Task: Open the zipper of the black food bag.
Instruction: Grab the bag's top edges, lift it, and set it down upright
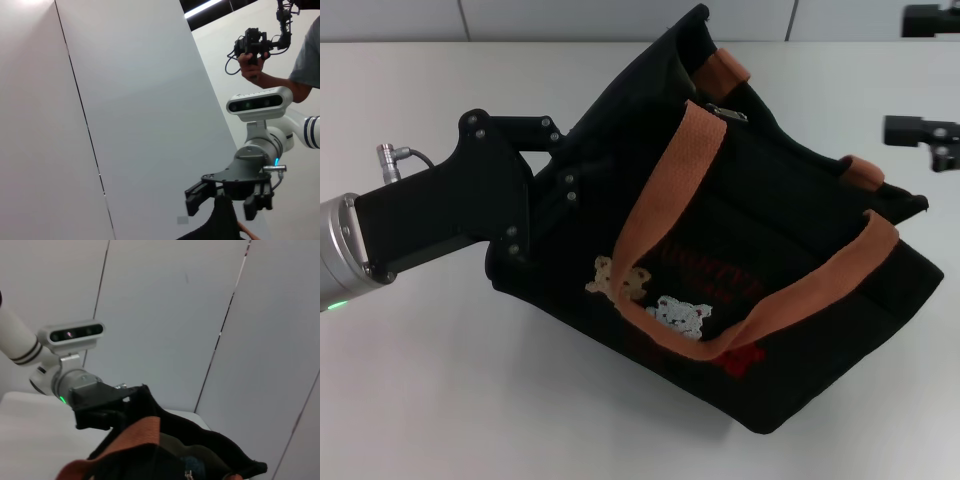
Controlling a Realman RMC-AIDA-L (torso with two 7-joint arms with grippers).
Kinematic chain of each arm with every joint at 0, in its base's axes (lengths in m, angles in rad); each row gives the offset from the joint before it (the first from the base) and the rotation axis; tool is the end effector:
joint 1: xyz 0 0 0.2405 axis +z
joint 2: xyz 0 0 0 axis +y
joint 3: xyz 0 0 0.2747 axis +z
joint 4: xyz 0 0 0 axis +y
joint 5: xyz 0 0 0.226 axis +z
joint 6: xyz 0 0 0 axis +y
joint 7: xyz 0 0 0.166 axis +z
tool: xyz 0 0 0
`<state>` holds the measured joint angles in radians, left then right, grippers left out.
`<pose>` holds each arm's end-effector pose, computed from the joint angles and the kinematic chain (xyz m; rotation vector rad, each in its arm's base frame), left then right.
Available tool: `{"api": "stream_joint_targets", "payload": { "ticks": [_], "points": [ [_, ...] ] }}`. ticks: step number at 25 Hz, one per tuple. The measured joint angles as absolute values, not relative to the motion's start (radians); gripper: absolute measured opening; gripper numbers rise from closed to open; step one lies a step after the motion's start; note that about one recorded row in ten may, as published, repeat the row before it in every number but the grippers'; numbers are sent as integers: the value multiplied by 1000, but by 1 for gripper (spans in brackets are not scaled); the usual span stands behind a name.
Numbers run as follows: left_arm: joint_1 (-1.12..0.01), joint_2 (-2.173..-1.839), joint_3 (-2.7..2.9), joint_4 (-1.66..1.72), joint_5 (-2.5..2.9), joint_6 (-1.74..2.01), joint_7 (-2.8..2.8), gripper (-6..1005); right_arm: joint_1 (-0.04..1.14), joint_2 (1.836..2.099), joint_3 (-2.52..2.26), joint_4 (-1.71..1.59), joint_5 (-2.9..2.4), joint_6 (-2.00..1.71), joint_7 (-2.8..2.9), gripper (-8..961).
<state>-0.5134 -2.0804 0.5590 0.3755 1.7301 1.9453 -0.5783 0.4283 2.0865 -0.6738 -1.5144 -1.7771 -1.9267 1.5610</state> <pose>-0.2385 0.3060 -0.0155 -2.3873 0.2789 -1.2913 0.1732 0.3238 0.1149 -2.6795 -0.1723 0.6301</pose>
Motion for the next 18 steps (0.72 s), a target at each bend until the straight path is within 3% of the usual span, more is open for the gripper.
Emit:
{"api": "stream_joint_targets", "payload": {
  "ticks": [18],
  "points": [
    [-536, -2079, 555, 390, 1727, 1947, -578, 147, 498, 2081, -956, -1463, -1899, -1743, 1602, 687]
  ]
}}
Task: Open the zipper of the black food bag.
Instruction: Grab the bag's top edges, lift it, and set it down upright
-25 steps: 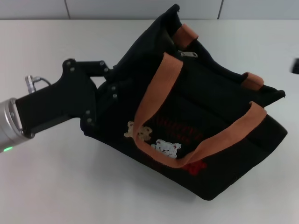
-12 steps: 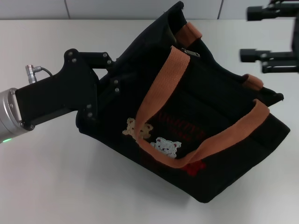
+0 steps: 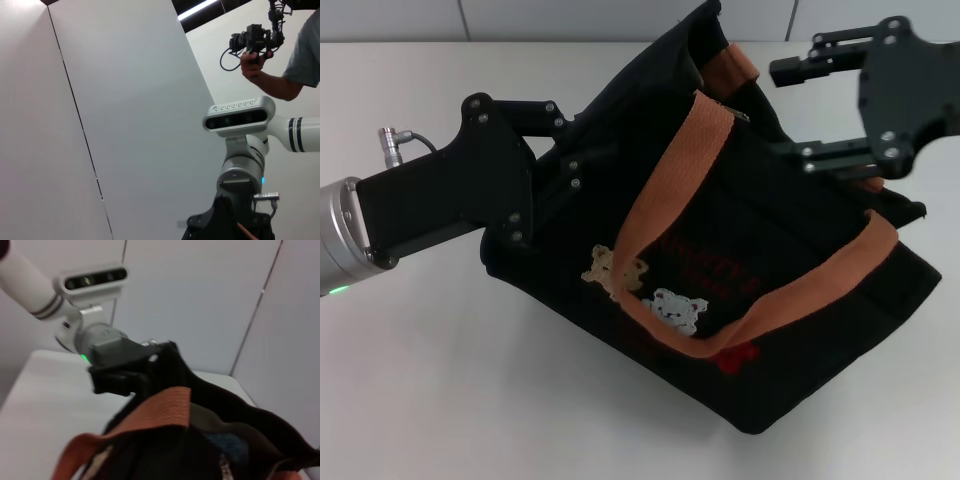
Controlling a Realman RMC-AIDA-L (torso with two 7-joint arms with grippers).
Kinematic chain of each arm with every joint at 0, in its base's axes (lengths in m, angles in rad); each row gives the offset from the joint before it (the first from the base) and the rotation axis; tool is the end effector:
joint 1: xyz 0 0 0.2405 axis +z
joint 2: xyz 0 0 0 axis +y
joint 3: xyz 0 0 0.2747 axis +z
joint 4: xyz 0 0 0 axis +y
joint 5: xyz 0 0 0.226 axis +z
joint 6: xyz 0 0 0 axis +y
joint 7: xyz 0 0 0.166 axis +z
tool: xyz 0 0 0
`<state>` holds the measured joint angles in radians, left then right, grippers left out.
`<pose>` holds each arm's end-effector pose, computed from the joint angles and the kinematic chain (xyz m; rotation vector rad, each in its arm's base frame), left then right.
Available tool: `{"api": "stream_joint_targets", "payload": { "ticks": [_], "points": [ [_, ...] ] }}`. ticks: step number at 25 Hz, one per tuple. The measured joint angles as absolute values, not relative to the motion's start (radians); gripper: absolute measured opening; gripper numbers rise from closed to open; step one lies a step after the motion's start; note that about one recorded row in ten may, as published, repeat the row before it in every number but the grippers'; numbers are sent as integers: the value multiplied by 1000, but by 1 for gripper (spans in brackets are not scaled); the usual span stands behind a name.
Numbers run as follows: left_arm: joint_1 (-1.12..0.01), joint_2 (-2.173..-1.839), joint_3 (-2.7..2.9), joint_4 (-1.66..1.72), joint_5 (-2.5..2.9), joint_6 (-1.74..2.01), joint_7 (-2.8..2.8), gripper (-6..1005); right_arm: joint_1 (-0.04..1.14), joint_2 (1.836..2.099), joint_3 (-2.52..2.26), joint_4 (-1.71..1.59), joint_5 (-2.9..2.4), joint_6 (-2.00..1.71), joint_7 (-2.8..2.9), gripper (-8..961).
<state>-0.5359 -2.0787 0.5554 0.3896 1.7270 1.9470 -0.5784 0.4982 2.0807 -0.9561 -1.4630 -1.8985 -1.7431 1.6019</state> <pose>-0.2316 0.3131 -0.0120 -2.3833 0.3233 -1.2911 0.1428 0.3567 0.0561 -2.8250 -0.1950 0.4579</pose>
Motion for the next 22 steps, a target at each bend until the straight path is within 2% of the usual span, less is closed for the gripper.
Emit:
{"api": "stream_joint_targets", "payload": {
  "ticks": [12, 22],
  "points": [
    [-540, -2077, 560, 390, 1715, 1960, -578, 145, 524, 2082, -1047, -1463, -1935, -1612, 1625, 682],
    [-552, -2077, 560, 390, 1715, 1964, -578, 145, 519, 2086, -1123, -1481, -1959, -1553, 1641, 597]
  ]
}}
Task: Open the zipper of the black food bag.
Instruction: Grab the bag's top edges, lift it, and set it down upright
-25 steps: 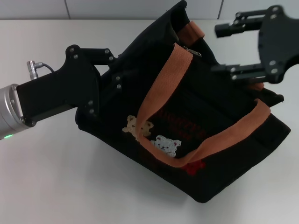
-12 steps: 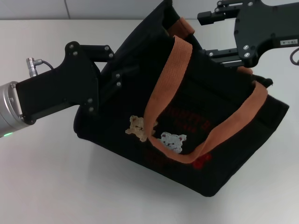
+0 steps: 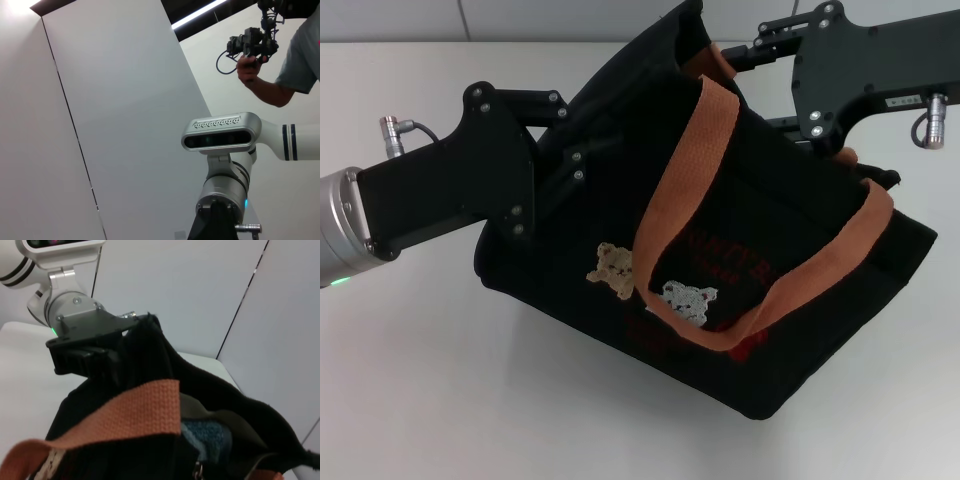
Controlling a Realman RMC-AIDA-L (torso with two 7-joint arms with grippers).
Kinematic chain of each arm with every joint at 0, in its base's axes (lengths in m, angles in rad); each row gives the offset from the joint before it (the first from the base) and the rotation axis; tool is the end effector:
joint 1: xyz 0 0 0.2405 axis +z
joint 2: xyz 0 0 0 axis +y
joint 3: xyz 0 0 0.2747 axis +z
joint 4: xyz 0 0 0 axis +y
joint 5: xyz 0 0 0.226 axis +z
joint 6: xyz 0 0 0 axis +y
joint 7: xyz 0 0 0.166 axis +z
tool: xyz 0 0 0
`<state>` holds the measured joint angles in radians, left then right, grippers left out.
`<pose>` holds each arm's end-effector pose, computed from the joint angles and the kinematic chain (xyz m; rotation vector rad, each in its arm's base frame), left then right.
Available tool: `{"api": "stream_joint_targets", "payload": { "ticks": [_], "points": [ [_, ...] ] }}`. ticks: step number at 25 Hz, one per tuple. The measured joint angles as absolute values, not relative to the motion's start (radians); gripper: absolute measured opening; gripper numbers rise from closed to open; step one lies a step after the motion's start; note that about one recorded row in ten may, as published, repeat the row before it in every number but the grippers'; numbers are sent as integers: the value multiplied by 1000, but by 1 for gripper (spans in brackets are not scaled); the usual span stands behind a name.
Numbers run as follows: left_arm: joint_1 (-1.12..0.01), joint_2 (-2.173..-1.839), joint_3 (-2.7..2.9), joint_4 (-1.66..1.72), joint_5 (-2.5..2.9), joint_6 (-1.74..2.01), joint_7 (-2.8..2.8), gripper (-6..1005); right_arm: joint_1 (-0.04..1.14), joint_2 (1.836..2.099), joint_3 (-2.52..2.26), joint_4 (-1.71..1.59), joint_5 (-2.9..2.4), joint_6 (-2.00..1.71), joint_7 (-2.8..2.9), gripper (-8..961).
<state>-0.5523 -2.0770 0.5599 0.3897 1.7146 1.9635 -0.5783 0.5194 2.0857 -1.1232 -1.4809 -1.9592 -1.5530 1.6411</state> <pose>-0.2248 0.3155 -0.0094 -2.3760 0.3568 -1.3190 0.1198 0.3760 0.0275 -2.7877 -0.2359 0.3490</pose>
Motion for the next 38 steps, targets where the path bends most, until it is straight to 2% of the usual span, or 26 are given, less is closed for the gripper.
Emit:
{"api": "stream_joint_targets", "payload": {
  "ticks": [5, 14, 19, 25, 30, 38],
  "points": [
    [-554, -2077, 560, 390, 1715, 1966, -578, 144, 513, 2087, -1159, -1482, -1930, -1518, 1626, 555],
    [-557, -2077, 558, 398, 1715, 1972, -578, 144, 516, 2084, -1212, -1481, -1932, -1477, 1592, 124],
    [-556, -2077, 553, 399, 1703, 1973, -583, 144, 505, 2083, -1215, -1505, -1932, -1500, 1570, 76],
    [-548, -2075, 560, 401, 1653, 1975, -591, 143, 549, 2068, -1075, -1502, -2009, -1653, 1684, 19],
    [-555, -2079, 560, 400, 1653, 1973, -591, 143, 562, 2046, -973, -1483, -2044, -1766, 1714, 21],
    [-562, -2079, 561, 399, 1652, 1970, -592, 143, 548, 2041, -854, -1456, -1976, -1828, 1726, 23]
  ]
}}
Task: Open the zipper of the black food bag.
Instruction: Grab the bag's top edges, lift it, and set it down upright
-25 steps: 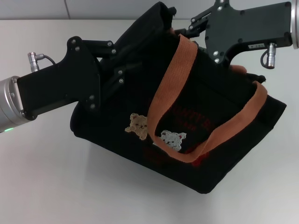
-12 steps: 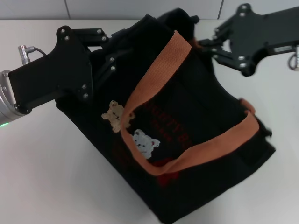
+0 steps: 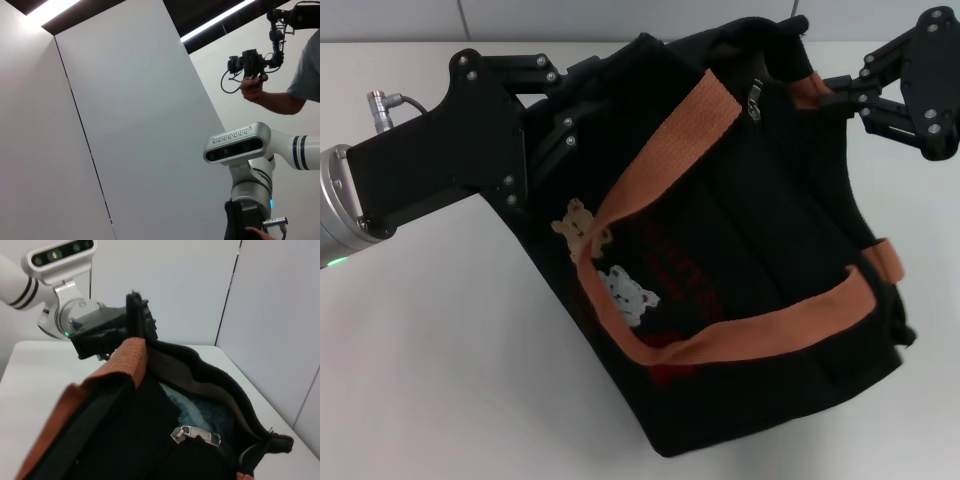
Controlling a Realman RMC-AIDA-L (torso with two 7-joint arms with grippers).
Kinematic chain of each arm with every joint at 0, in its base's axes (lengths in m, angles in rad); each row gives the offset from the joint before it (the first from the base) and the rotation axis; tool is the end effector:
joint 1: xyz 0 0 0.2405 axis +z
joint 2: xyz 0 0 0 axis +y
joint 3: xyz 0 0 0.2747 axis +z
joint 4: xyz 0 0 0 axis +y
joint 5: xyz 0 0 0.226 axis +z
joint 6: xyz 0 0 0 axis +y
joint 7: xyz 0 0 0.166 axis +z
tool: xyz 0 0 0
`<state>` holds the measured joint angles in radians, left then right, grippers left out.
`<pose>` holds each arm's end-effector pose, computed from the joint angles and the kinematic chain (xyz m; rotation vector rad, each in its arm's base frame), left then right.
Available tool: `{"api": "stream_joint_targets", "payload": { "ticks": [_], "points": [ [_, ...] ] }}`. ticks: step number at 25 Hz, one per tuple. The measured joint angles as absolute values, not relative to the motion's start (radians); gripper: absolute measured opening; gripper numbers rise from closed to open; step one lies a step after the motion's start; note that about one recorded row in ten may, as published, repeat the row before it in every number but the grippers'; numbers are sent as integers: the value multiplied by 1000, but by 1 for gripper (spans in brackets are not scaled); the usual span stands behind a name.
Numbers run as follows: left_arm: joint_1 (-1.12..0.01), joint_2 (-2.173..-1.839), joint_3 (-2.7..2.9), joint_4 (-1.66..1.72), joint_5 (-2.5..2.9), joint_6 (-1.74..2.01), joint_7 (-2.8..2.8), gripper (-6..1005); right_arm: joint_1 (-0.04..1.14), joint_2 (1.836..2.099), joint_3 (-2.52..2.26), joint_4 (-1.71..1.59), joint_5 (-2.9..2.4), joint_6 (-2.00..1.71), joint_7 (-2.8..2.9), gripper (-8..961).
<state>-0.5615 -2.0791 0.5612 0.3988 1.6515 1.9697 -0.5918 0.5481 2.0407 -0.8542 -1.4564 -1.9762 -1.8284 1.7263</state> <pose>-0.2179 0.3219 -0.0009 -2.3136 0.3671 -1.3540 0.1550 0.3630 0.0816 -2.8448 -0.0082 0.3758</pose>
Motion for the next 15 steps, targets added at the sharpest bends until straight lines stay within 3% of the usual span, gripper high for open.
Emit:
{"api": "stream_joint_targets", "payload": {
  "ticks": [3, 12, 15],
  "points": [
    [-562, -2079, 561, 397, 1650, 1970, -591, 143, 555, 2042, -851, -1455, -1976, -1838, 1768, 24],
    [-559, -2078, 562, 395, 1649, 1974, -584, 142, 566, 2053, -848, -1469, -1974, -1833, 1791, 152],
    [-558, -2078, 561, 396, 1649, 1974, -584, 142, 557, 2067, -847, -1499, -1962, -1831, 1751, 297]
  ]
}}
